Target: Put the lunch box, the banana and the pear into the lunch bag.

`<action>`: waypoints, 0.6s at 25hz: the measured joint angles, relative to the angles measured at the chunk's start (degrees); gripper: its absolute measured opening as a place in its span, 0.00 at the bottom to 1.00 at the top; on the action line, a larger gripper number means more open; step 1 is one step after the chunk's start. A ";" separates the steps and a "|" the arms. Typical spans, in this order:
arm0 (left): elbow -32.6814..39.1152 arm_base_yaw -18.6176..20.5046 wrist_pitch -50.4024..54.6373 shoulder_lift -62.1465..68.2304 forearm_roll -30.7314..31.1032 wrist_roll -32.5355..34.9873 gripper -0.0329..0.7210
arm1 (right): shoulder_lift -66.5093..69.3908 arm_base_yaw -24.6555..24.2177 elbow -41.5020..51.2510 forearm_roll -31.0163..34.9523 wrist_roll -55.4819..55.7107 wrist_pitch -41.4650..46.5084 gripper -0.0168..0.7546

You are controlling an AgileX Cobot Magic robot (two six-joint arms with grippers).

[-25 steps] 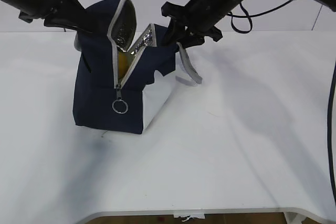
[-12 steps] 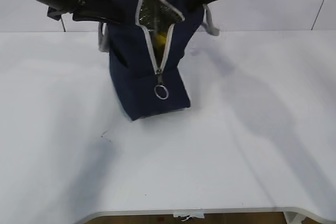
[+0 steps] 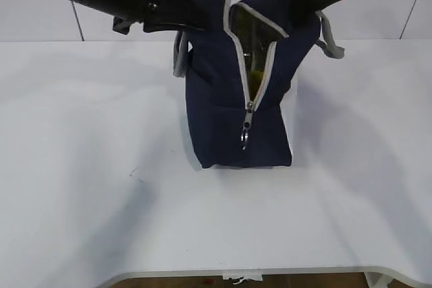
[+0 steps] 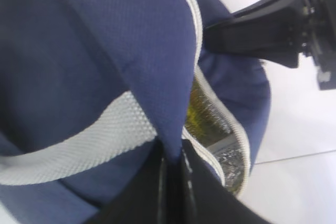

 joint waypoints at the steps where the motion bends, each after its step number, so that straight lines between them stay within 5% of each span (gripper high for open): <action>1: 0.00 -0.43 -0.23 0.58 -0.53 0.40 0.04 | 0.00 0.00 0.00 -0.27 0.00 0.00 0.03; 11: 0.00 -1.54 -0.46 4.79 -4.92 1.03 0.04 | 0.22 0.00 0.34 4.48 0.00 -1.88 0.03; 15: 0.00 -2.01 -0.69 5.16 -5.56 1.03 0.09 | 1.83 0.00 0.34 9.95 0.11 -2.98 0.15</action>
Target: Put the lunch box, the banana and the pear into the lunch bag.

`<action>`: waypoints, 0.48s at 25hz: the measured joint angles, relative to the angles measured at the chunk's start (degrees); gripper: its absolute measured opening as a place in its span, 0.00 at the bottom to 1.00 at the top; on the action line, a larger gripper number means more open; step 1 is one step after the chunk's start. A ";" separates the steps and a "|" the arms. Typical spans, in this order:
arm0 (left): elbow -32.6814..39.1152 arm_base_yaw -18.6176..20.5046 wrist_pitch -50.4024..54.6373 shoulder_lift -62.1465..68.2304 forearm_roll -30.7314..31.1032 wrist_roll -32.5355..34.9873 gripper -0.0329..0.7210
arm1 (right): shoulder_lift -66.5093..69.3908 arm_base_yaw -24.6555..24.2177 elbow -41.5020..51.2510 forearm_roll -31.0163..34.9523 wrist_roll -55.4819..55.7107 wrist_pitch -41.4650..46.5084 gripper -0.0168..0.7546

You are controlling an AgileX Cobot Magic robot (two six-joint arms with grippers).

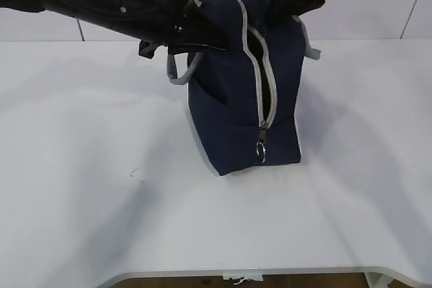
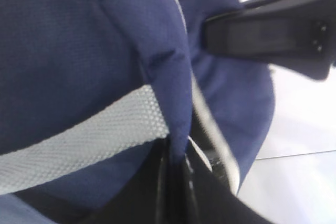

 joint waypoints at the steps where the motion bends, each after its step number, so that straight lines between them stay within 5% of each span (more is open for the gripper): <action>1: 0.00 -0.11 0.00 0.00 -0.03 0.00 0.09 | 0.43 0.00 0.00 0.82 0.11 -0.11 0.21; 5: 0.00 -0.11 0.00 0.00 -0.26 0.04 0.19 | 1.21 0.00 0.00 1.84 0.11 -0.35 0.55; 6: 0.00 -0.11 0.00 0.00 -0.26 0.13 0.35 | 1.19 0.00 -0.20 1.84 0.11 0.11 0.61; 9: 0.00 -0.11 0.10 0.00 -0.26 0.13 0.51 | 1.19 0.00 -1.59 1.58 0.11 1.14 0.68; 12: 0.00 -0.11 0.32 -1.08 2.05 0.13 0.56 | 1.19 0.00 -3.95 0.51 0.11 1.51 0.70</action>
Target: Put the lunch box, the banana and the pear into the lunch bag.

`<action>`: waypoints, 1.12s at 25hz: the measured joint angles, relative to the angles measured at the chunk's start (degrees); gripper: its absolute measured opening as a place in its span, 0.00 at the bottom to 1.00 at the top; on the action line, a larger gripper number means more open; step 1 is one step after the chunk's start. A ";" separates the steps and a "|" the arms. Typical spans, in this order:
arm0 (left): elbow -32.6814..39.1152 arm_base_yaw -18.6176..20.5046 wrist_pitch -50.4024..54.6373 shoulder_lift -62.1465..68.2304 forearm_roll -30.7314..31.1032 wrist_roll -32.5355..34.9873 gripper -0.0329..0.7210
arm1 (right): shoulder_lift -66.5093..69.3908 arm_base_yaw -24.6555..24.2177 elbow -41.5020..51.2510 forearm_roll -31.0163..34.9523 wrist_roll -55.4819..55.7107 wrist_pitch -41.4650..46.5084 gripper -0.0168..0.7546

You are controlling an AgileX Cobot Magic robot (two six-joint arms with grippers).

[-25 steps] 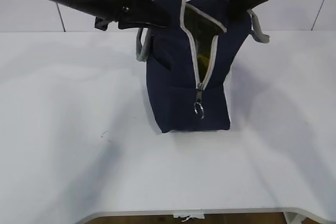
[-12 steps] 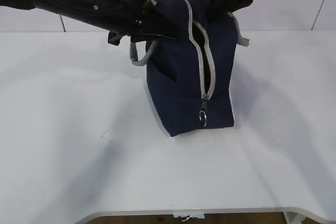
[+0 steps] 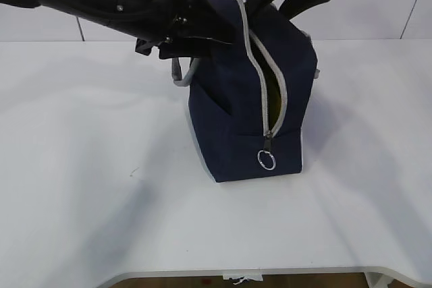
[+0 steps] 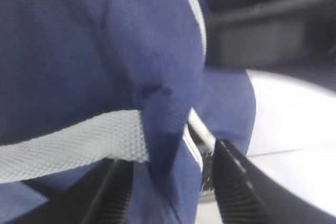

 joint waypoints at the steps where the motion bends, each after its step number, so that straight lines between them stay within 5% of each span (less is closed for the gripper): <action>1: 0.00 0.00 0.23 -0.65 1.56 0.00 0.57 | 0.00 0.00 -0.46 -0.38 0.00 0.00 0.70; 14: 0.00 1.55 13.57 -4.68 9.41 -0.95 0.58 | -6.37 0.00 0.38 -4.60 0.10 0.34 0.70; 24: 0.00 3.79 19.65 -6.92 19.18 -10.70 0.57 | -22.93 0.00 18.91 -6.55 -0.01 0.08 0.70; 28: 0.00 3.79 20.12 -8.49 28.03 -14.91 0.54 | -30.67 0.00 29.02 -6.55 -2.72 -6.59 0.70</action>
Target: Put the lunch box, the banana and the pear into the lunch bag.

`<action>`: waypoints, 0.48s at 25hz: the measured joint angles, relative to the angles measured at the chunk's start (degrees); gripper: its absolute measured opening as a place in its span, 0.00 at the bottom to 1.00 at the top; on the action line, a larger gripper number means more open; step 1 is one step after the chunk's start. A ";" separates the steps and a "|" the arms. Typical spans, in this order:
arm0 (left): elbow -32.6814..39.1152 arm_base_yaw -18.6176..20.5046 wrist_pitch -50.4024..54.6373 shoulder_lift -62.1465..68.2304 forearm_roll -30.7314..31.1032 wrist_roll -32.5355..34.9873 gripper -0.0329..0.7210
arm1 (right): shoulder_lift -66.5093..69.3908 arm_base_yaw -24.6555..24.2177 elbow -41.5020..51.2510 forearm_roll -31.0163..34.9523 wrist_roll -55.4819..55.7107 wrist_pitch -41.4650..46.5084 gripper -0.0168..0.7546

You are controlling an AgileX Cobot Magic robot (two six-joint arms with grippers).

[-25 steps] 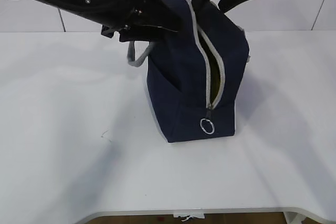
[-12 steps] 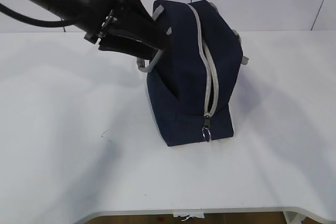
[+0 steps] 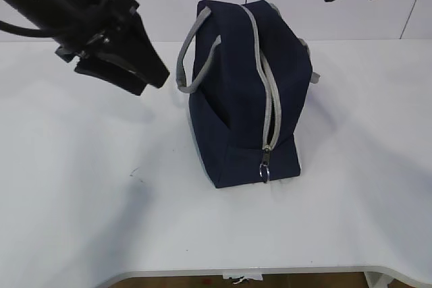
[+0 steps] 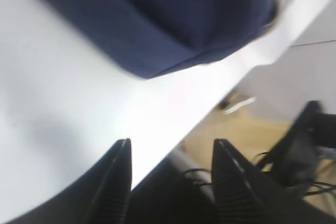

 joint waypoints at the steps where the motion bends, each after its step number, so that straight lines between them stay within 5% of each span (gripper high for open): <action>1: 0.00 0.00 0.36 -0.80 4.88 -2.64 0.54 | -1.73 0.00 2.34 0.34 -0.86 -1.88 0.70; 3: 0.00 0.00 0.36 -0.80 4.88 -2.64 0.54 | -5.71 0.00 8.22 1.94 -2.95 -6.48 0.70; 4: 0.00 0.00 0.45 -2.56 14.21 -8.15 0.54 | -7.57 0.00 11.15 3.16 -4.09 -8.64 0.70; 7: 0.00 0.00 0.81 -5.05 23.07 -12.73 0.54 | -11.71 0.00 18.63 6.99 -7.48 -13.48 0.70; 12: 0.00 0.00 1.12 -10.42 30.91 -16.19 0.54 | -14.81 0.00 27.65 11.87 -10.00 -17.40 0.70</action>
